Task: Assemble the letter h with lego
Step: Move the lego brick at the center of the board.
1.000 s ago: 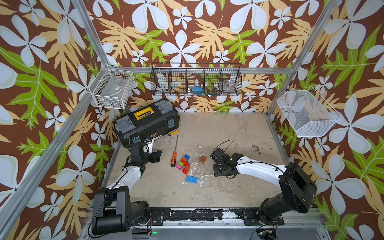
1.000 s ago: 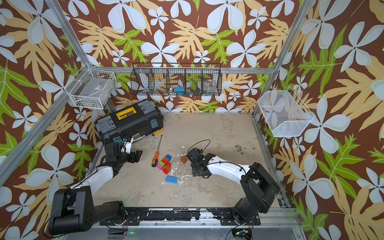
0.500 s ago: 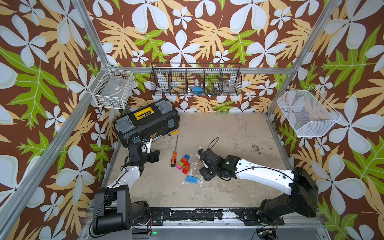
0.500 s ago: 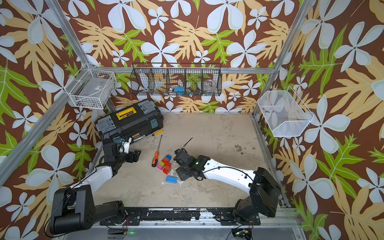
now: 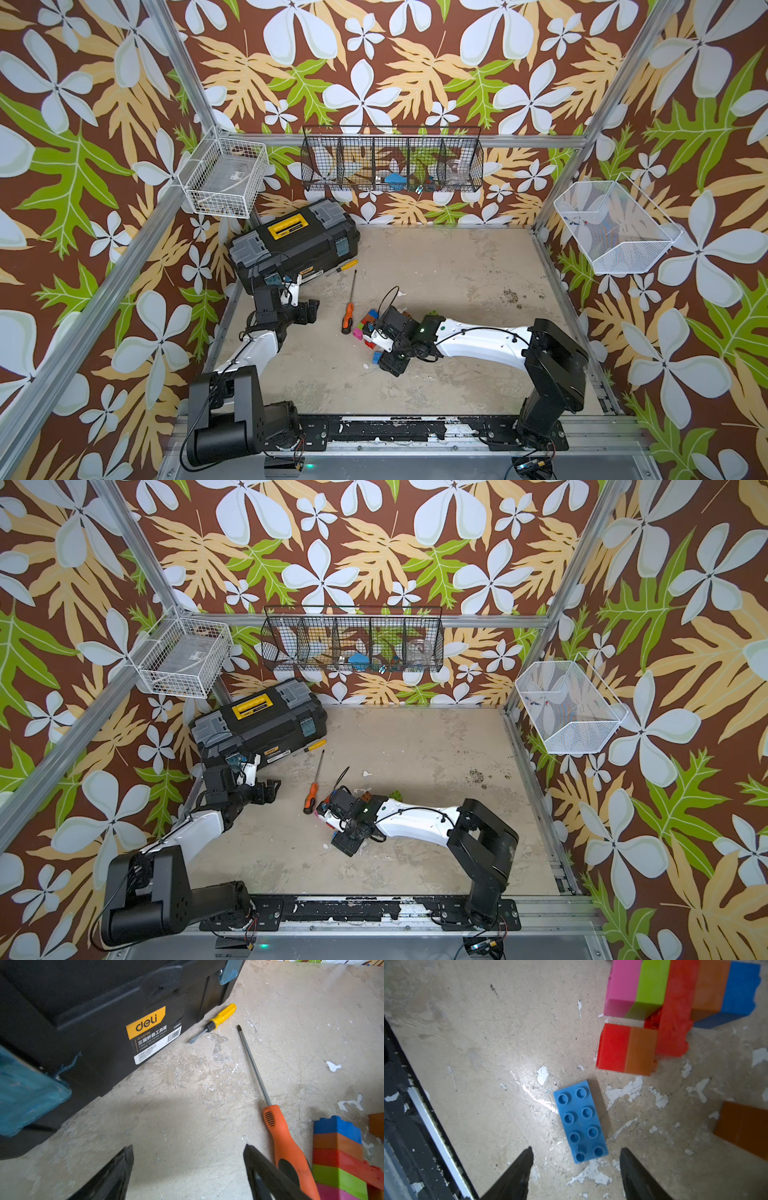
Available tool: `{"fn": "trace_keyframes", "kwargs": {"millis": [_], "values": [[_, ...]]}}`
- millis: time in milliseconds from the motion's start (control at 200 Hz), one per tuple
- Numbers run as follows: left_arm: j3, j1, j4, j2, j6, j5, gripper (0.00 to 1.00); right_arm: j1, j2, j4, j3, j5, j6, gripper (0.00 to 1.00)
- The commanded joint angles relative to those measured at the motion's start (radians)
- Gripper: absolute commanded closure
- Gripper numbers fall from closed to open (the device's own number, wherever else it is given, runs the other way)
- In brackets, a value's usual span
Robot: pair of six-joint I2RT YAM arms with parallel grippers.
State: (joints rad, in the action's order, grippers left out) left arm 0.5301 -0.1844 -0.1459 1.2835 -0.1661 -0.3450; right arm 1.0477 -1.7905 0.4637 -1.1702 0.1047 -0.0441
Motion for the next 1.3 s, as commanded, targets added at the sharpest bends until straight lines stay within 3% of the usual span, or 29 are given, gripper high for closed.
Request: {"fn": "trace_keyframes", "kwargs": {"millis": [0, 155, 340, 595, 716, 816, 881, 1071, 1186, 1296], "values": [[0.005, -0.005, -0.012, 0.003, 0.002, -0.018, 0.13, 0.002, -0.043, -0.009, -0.021, -0.014, 0.051, 0.36], [0.007, -0.01, -0.01, 0.007, 0.004, -0.025, 0.13, 0.002, -0.083, -0.01, 0.0, -0.023, 0.028, 0.54], [0.011, -0.013, -0.004, 0.014, 0.004, -0.03, 0.13, -0.017, 0.037, -0.06, 0.146, -0.054, -0.127, 0.65], [0.018, -0.014, -0.001, 0.027, 0.004, -0.038, 0.13, -0.022, 0.178, -0.095, 0.351, -0.053, -0.332, 0.69], [0.019, -0.015, 0.002, 0.032, 0.004, -0.046, 0.13, -0.022, 0.21, -0.068, 0.354, -0.071, -0.456, 0.61], [0.019, -0.015, 0.004, 0.033, 0.004, -0.046, 0.13, -0.023, 0.251, -0.051, 0.321, -0.089, -0.474, 0.42], [0.021, -0.016, 0.004, 0.034, 0.002, -0.049, 0.13, -0.03, 0.286, -0.03, 0.29, -0.12, -0.454, 0.36], [0.019, -0.019, 0.007, 0.031, -0.001, -0.056, 0.13, -0.182, 0.314, 0.032, 0.233, -0.161, -0.303, 0.31], [0.023, -0.019, 0.01, 0.037, -0.003, -0.061, 0.13, -0.235, 0.274, 0.06, 0.214, -0.227, -0.225, 0.29], [0.021, -0.022, 0.01, 0.032, -0.003, -0.064, 0.13, -0.27, 0.234, 0.073, 0.213, -0.218, -0.19, 0.28]]}}
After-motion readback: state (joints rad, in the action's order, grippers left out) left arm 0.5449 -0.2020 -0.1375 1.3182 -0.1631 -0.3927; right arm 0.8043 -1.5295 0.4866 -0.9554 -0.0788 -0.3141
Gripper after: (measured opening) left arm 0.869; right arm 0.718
